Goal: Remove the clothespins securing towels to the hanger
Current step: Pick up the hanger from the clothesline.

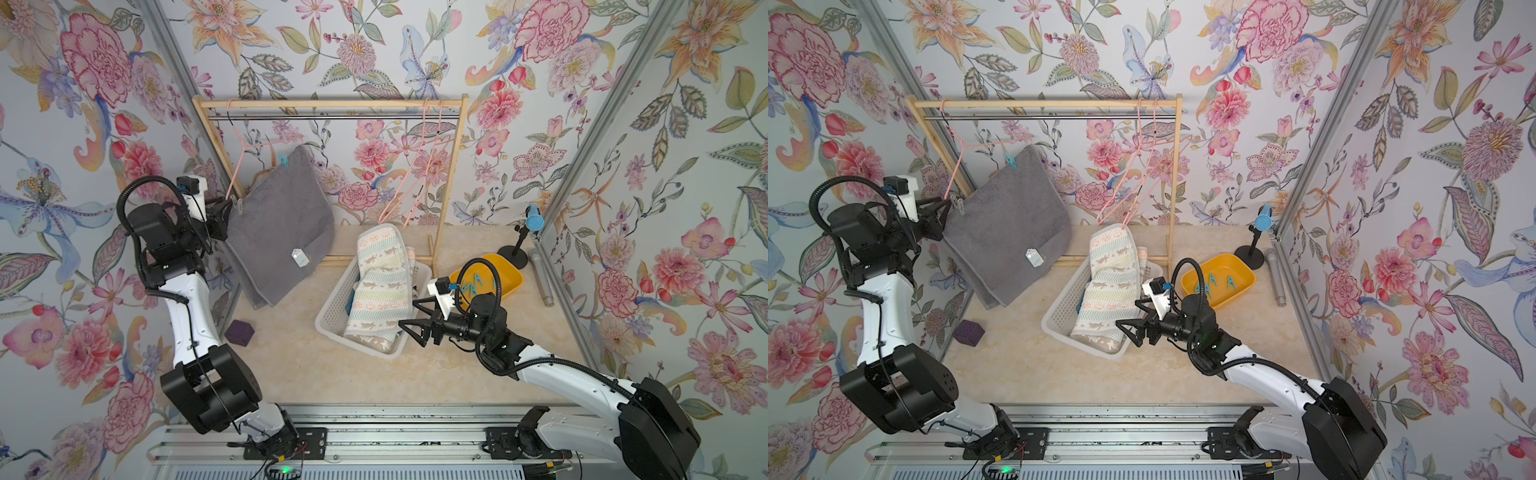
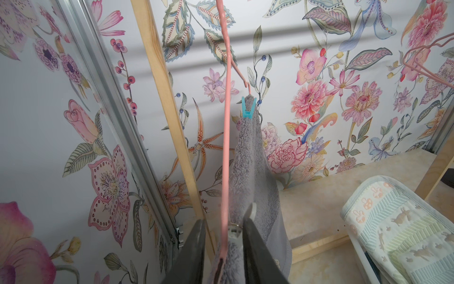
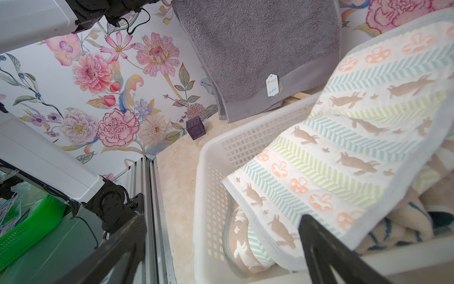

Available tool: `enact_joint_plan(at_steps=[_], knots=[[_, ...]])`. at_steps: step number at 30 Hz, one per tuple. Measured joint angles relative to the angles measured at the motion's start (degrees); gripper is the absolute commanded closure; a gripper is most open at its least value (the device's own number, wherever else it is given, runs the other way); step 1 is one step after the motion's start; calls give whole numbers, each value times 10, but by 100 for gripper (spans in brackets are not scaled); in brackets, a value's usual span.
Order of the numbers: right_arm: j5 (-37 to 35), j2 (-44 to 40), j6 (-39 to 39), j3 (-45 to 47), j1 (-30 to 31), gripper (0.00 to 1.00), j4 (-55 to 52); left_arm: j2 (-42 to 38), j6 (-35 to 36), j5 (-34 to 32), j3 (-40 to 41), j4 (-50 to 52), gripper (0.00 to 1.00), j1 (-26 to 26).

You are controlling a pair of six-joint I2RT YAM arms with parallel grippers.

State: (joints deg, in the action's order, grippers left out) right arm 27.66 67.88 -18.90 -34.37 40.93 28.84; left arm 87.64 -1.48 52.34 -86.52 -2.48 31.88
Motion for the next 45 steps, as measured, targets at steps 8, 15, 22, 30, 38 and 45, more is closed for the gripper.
enact_joint_plan(at_steps=[8,15,22,30,38,45], knots=[[0,0,0,0,-2,0,0,7,11,0,0,17,74,0],[0,0,0,0,-2,0,0,9,10,2,0,22,79,0],[0,0,0,0,-2,0,0,9,0,18,0,12,81,-1],[0,3,-3,0,-2,0,2,9,-9,30,0,8,90,-5],[0,4,-5,0,-2,0,2,9,-11,29,-5,10,100,-12],[0,4,-5,0,-2,0,2,9,-11,28,-8,13,100,-17]])
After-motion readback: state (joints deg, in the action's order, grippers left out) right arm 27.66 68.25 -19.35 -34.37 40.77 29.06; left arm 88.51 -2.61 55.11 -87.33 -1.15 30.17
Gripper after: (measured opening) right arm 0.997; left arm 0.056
